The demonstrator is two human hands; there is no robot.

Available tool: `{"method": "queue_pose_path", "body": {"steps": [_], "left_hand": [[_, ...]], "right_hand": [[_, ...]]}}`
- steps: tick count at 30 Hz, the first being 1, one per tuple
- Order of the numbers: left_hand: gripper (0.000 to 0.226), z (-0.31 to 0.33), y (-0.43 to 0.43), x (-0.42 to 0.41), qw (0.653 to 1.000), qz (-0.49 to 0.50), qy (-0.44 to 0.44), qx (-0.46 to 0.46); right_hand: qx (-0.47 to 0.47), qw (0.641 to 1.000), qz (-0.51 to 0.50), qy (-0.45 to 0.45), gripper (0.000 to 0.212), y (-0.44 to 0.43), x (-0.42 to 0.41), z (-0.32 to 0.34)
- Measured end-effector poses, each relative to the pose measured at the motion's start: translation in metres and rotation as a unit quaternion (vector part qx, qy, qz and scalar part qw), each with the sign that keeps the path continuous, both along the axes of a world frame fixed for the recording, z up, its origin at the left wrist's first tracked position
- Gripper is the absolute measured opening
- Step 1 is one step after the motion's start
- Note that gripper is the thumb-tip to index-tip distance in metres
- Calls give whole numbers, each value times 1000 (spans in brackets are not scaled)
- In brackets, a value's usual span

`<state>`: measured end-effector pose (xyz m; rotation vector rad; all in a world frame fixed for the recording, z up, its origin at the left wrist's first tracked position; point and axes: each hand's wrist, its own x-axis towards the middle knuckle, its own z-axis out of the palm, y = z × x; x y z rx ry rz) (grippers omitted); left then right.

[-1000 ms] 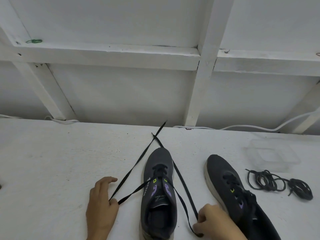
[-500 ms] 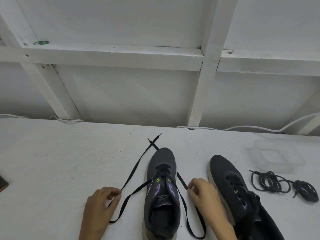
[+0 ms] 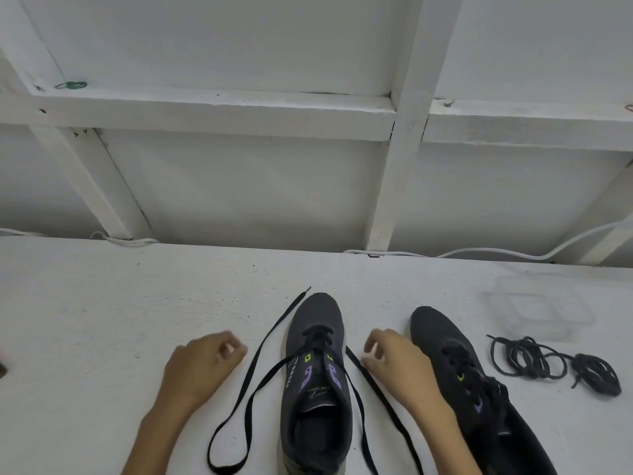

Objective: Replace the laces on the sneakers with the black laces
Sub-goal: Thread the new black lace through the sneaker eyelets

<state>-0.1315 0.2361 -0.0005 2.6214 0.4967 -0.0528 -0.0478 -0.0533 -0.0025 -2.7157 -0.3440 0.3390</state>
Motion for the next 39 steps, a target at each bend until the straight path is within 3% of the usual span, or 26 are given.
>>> {"method": "queue_pose_path", "body": {"steps": [2, 5, 10, 18, 22, 24, 25, 28, 30, 33, 36, 39], "left_hand": [[6, -12, -11, 22, 997, -16, -57, -45], [27, -38, -26, 50, 994, -71, -76, -24], [37, -58, -35, 78, 991, -77, -105, 16], [38, -55, -40, 122, 988, -105, -82, 77], [20, -56, -41, 127, 986, -94, -86, 105], [15, -53, -40, 123, 992, -70, -90, 57], [12, -50, -39, 119, 994, -46, -100, -4], [7, -34, -37, 101, 964, 8, -145, -221], [18, -21, -39, 84, 938, 6, -180, -297], [28, -4, -48, 57, 909, -12, -194, -368], [20, 5, -59, 33, 904, -34, -163, -394], [14, 1, -67, 20, 904, -57, -142, -399]], "right_hand": [[31, 999, -1, -8, 16, 13, 6, -11], [52, 998, -31, -21, 10, 18, 13, -25], [5, 992, -110, -54, 12, 8, 27, -28], [-29, 991, -62, -114, 51, 40, 64, -43], [-14, 989, -62, -132, 26, 39, 80, -51], [34, 991, -56, -117, 17, 36, 82, -46], [104, 988, -66, -93, 13, 34, 81, -40], [383, 919, -93, 25, 9, 32, 61, -12], [452, 887, -56, 67, 18, 27, 41, 5], [425, 899, -1, 109, 18, 18, 11, 21], [380, 914, 17, 141, 9, 11, -7, 24], [308, 946, 37, 93, 11, 11, -14, 17]]}}
